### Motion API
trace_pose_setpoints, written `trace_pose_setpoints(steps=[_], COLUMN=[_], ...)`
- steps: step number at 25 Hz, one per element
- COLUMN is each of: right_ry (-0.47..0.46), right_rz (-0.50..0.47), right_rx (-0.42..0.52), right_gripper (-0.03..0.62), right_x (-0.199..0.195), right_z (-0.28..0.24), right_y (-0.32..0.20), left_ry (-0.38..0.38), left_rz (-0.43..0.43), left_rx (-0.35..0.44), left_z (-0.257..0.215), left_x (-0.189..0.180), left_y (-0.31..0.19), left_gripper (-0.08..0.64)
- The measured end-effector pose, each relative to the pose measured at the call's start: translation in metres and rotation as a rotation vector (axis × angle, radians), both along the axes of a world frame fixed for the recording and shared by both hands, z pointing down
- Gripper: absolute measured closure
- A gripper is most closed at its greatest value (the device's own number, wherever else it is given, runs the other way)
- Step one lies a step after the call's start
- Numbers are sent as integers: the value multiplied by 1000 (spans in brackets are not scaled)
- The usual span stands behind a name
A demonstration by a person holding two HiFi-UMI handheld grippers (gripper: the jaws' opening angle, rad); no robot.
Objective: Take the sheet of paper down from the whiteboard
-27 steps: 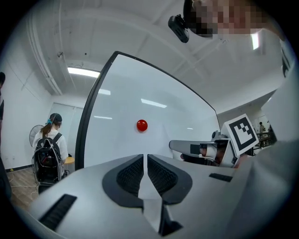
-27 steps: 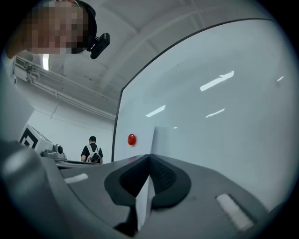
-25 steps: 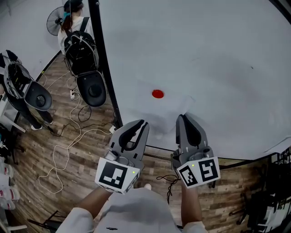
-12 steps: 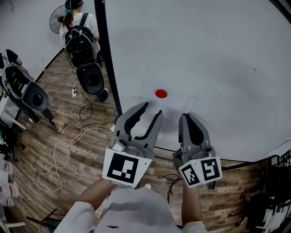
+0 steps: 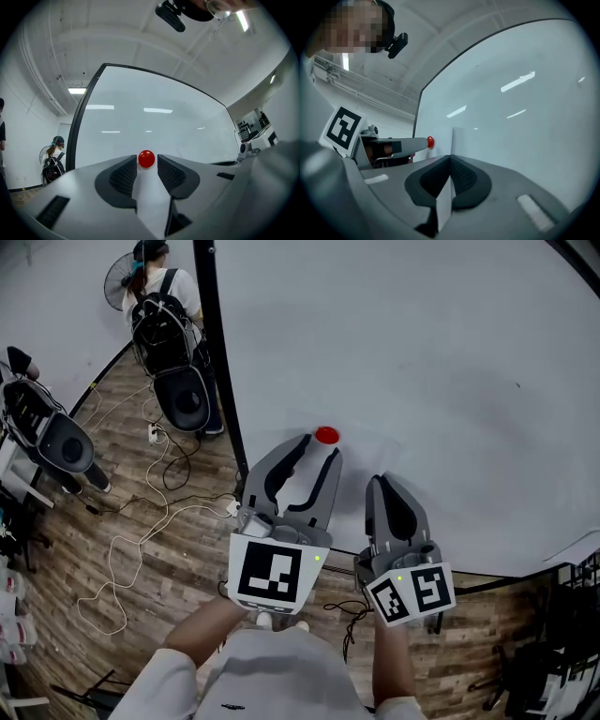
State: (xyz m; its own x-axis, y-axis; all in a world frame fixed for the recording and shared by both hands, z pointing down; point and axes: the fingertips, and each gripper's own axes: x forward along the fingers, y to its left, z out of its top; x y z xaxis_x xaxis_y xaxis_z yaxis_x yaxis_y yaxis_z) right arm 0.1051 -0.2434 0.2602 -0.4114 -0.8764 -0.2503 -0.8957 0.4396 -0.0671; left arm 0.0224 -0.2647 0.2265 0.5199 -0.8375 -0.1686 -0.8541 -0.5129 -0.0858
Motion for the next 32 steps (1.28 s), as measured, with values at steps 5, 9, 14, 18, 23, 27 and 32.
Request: trace_pose_setpoints(steps=[5, 9, 14, 18, 23, 27, 32], right_ry=[-3, 1, 2, -6, -16, -18, -34], right_rz=[-5, -12, -24, -34, -41, -42, -42], right_rx=[-3, -1, -3, -4, 1, 1, 1], right_gripper=[581, 581, 581, 581, 581, 581, 583], right_x=[1, -4, 2, 8, 2, 5, 10], right_z=[-1, 0, 0, 0, 1, 1, -1], right_y=[1, 0, -2, -5, 0, 0, -3], left_ry=[0, 23, 30, 38, 62, 65, 63], left_rz=[-23, -60, -125, -160, -166, -157, -125], left_rx=[16, 15, 13, 8, 17, 28, 14], left_z=[-5, -6, -6, -7, -8, -9, -10], left_x=[4, 0, 5, 11, 4, 5, 8], left_y=[-3, -8, -15, -19, -16, -17, -19], left_gripper=[420, 419, 419, 426, 431, 434, 436])
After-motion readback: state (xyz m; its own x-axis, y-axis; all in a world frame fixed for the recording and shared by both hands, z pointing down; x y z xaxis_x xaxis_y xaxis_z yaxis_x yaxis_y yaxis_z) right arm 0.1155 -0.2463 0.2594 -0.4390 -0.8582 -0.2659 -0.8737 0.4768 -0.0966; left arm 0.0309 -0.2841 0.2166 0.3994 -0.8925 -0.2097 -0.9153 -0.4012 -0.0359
